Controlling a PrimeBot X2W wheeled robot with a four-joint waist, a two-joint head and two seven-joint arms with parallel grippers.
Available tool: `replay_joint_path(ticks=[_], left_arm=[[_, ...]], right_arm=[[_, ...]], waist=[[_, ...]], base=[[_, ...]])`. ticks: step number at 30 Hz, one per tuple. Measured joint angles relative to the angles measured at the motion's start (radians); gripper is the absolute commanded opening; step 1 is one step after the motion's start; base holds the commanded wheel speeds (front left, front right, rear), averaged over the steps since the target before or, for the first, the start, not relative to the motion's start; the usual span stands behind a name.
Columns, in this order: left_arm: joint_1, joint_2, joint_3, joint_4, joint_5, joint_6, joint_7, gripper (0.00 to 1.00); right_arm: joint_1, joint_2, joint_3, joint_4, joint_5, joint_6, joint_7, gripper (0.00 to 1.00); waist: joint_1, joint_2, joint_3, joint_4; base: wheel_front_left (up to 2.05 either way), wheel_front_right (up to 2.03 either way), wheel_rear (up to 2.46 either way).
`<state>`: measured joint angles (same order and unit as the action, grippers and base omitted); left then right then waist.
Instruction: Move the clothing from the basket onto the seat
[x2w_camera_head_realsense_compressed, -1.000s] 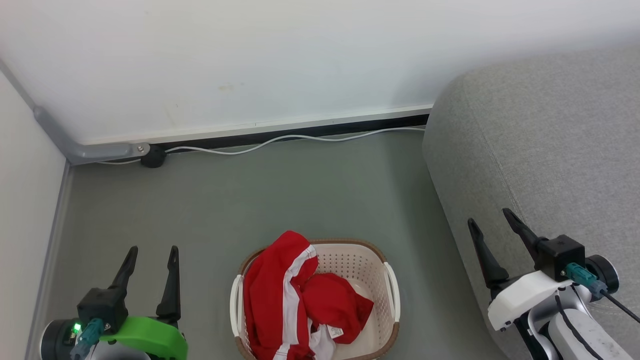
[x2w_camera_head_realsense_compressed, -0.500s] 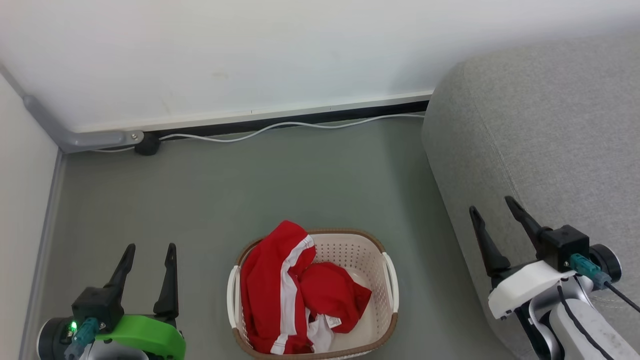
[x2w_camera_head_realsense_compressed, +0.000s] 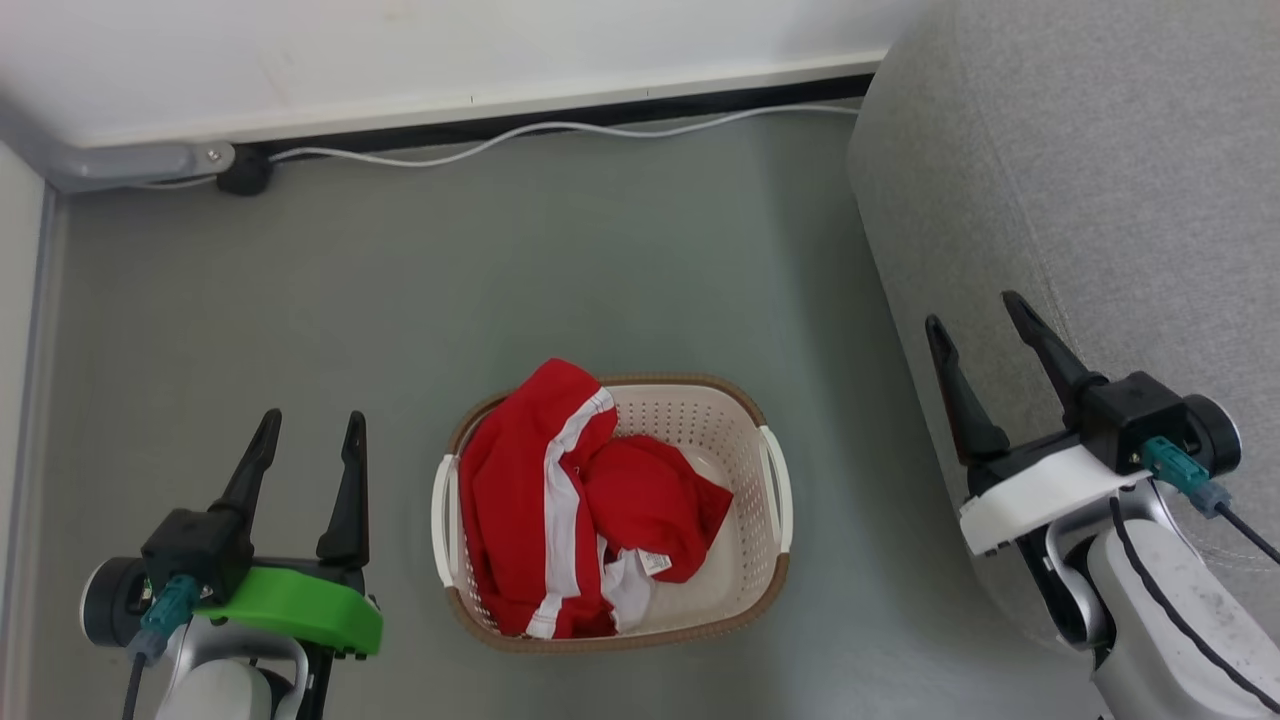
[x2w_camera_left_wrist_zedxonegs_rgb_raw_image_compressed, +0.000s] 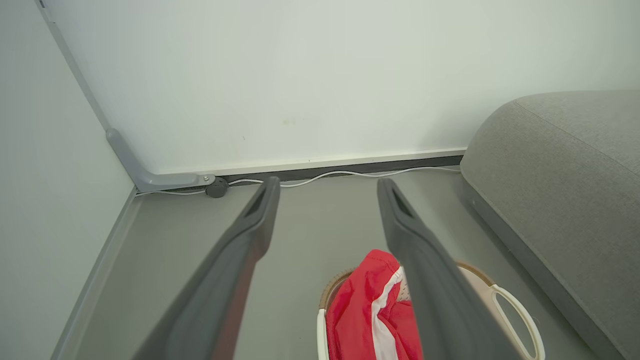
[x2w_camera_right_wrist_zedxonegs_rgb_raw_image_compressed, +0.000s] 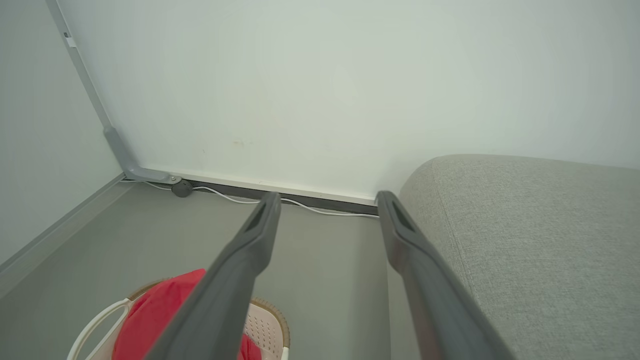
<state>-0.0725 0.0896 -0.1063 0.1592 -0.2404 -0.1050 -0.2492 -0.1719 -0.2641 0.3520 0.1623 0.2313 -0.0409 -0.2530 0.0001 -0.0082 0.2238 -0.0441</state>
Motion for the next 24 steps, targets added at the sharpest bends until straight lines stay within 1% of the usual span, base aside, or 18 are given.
replay_joint_path(ticks=[8,9,16,24], left_arm=[[-0.082,0.013,-0.035,0.009,0.005,-0.007,0.0,1.0],[-0.082,0.013,-0.035,0.009,0.005,-0.007,0.0,1.0],[-0.18,0.024,-0.09,0.015,0.028,-0.011,0.002,1.0],[-0.284,0.053,-0.134,0.028,0.067,-0.018,0.049,1.0]], right_arm=[[-0.086,0.012,-0.016,-0.049,-0.023,0.0,-0.002,1.0],[-0.086,0.012,-0.016,-0.049,-0.023,0.0,-0.002,1.0],[-0.161,0.028,-0.016,-0.089,-0.055,0.0,-0.002,1.0],[-0.264,0.066,-0.016,-0.136,-0.068,0.001,-0.002,1.0]], waist=[[0.0,0.0,0.111,-0.005],[0.0,0.0,0.111,-0.005],[0.0001,0.0,0.209,-0.012],[0.0001,0.0,0.322,-0.036]], base=[[0.0,0.0,0.0],[0.0,0.0,0.0],[0.0,0.0,0.0],[0.0,0.0,0.0]])
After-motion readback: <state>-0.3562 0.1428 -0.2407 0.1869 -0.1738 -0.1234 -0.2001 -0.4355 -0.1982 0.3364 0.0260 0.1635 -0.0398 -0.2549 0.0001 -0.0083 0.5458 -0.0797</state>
